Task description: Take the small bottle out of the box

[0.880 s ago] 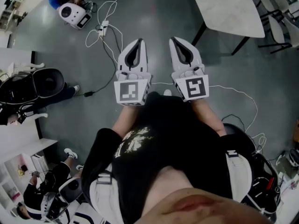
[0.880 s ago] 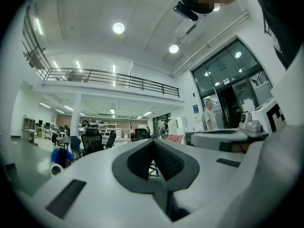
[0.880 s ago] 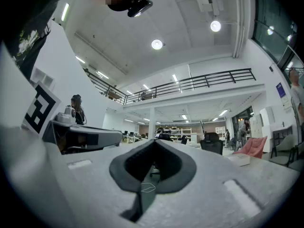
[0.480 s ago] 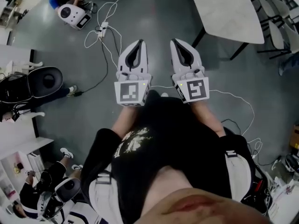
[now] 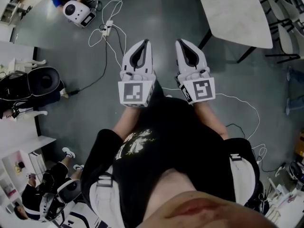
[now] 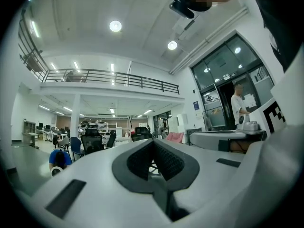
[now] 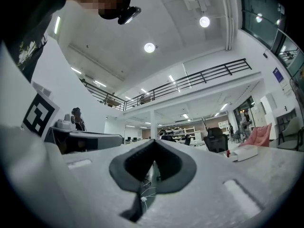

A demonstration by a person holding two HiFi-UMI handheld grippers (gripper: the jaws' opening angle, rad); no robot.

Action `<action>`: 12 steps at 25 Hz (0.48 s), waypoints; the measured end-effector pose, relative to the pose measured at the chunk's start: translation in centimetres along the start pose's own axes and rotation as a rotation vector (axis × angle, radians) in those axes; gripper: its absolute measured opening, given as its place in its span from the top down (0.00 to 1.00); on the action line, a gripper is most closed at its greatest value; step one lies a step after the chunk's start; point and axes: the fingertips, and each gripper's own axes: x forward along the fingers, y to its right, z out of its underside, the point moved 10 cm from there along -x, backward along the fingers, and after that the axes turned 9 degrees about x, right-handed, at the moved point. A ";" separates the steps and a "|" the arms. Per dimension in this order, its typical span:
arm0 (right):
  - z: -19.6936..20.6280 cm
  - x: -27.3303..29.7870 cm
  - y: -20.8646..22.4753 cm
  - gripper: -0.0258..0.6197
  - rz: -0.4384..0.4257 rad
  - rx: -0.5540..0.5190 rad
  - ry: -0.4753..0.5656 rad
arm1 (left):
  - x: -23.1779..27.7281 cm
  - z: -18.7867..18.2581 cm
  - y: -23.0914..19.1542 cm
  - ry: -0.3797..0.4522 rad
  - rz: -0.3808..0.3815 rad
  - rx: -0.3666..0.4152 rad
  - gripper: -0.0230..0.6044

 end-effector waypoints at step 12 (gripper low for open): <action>1.8 9.5 3.1 0.97 -0.002 -0.088 -0.014 | 8.7 3.1 -6.0 0.040 0.020 -0.022 0.96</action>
